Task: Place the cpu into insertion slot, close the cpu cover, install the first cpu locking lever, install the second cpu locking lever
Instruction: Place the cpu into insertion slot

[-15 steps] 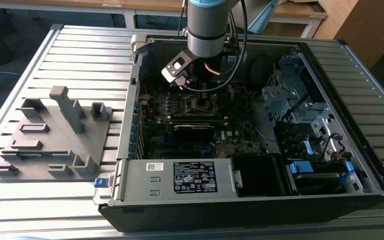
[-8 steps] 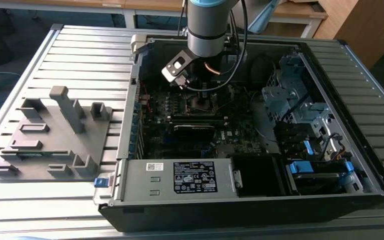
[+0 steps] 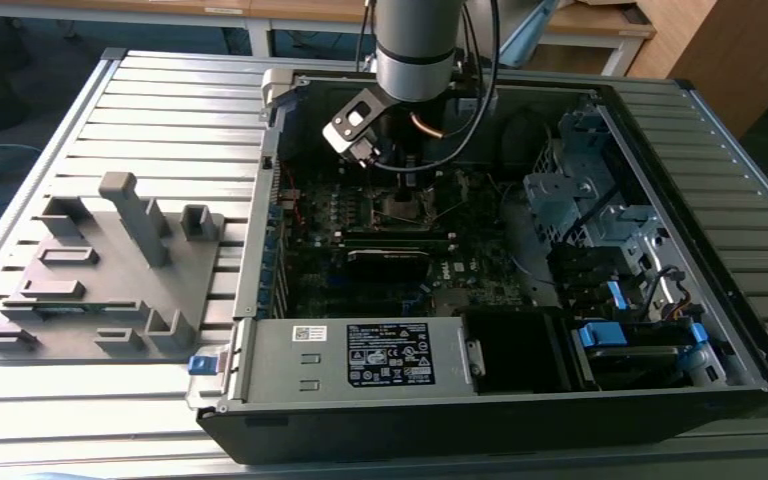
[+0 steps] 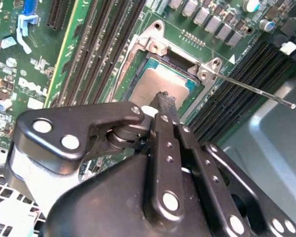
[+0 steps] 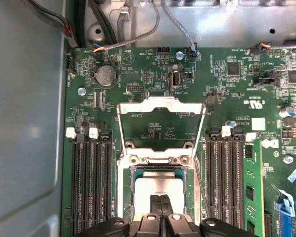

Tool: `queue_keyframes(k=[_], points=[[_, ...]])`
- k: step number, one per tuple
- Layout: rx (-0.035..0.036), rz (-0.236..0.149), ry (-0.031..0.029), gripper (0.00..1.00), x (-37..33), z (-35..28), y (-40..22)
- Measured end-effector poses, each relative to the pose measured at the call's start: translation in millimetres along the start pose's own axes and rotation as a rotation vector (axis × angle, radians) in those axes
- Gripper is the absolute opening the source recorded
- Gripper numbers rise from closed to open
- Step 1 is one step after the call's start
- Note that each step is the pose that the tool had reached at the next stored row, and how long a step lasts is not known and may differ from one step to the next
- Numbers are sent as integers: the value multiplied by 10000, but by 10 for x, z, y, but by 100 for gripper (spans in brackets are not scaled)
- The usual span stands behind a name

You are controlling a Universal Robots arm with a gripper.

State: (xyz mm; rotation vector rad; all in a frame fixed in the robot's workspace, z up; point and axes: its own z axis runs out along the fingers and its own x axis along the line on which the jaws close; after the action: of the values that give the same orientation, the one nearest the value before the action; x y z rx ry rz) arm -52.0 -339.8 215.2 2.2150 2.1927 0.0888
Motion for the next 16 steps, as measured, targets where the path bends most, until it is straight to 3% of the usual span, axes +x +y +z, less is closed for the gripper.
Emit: queue_keyframes(k=[16], points=[[1, 0, 0, 11, 1, -44, 2]])
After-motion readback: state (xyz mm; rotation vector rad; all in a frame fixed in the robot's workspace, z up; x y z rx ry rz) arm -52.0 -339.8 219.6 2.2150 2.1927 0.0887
